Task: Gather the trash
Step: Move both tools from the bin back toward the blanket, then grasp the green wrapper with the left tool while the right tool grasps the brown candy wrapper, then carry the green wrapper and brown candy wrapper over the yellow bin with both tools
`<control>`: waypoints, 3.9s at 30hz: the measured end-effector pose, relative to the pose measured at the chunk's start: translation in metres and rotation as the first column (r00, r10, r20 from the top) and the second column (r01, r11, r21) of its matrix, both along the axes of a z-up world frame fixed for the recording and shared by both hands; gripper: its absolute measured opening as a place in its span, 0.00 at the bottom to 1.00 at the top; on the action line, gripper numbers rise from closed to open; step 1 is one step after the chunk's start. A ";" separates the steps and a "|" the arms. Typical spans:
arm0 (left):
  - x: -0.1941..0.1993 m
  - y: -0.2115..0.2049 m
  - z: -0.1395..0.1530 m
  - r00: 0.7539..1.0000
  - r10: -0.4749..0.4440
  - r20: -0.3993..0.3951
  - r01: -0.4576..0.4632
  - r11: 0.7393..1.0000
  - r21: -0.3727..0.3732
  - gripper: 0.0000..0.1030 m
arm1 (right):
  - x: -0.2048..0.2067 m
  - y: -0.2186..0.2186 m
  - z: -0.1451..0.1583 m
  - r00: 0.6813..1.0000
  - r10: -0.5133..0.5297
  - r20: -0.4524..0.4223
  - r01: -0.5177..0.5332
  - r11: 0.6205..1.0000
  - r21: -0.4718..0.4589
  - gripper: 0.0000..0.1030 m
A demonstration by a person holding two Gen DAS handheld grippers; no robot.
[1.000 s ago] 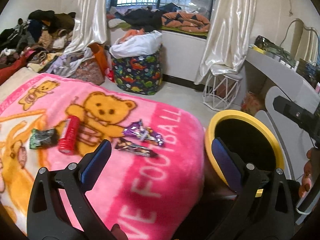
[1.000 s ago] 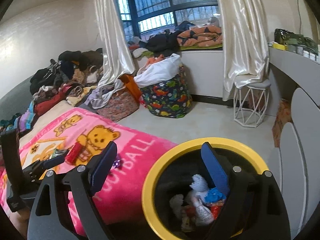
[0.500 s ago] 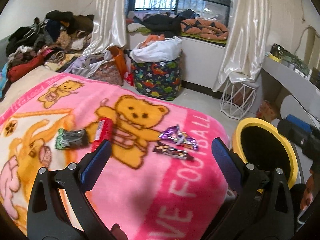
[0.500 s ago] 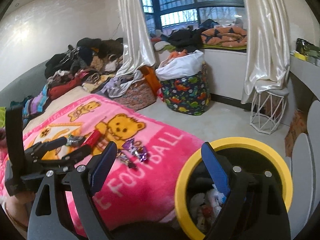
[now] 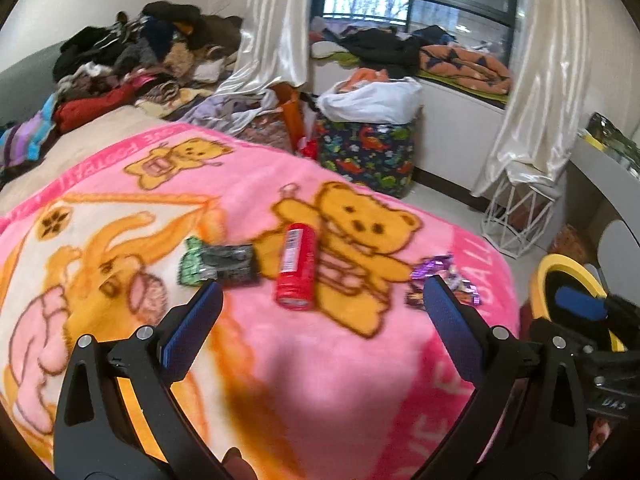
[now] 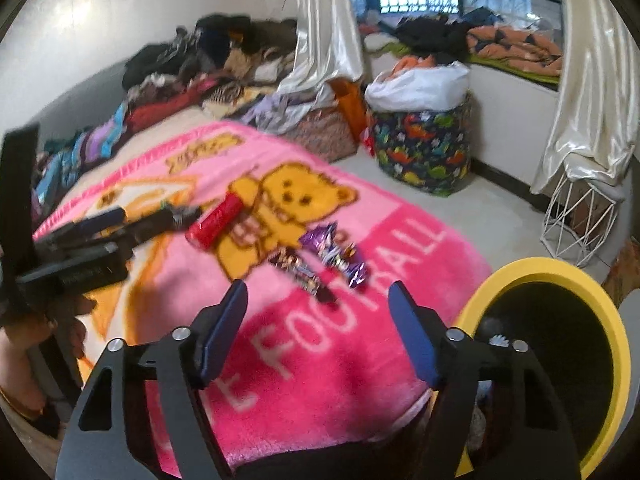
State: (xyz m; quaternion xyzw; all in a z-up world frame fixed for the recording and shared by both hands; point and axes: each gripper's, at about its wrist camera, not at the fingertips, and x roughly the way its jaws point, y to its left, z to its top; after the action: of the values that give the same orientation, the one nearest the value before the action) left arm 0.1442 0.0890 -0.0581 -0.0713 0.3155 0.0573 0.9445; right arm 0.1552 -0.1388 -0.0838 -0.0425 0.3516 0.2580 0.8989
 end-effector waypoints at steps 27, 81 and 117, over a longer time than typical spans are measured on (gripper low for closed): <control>0.037 0.109 -0.050 0.971 0.226 -0.077 -0.238 0.944 -0.228 0.81 | 0.076 0.062 -0.062 0.959 0.063 -0.277 -0.114 0.979 -0.171 0.15; -0.007 -0.031 0.026 0.983 -0.148 0.107 0.161 0.978 -0.136 0.03 | -0.010 -0.021 0.014 0.993 0.048 -0.111 -0.033 0.989 0.142 0.14; -0.017 -0.139 0.039 0.897 -0.423 0.128 0.430 0.902 -0.038 0.03 | 0.001 -0.157 0.024 0.965 -0.236 -0.114 0.257 0.938 0.234 0.14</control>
State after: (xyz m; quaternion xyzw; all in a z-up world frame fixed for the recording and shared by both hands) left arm 0.1270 -0.0502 -0.0188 -0.0344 0.2696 -0.1655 0.9480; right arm 0.1565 -0.2962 -0.0594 0.1251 0.3568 0.1867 0.9068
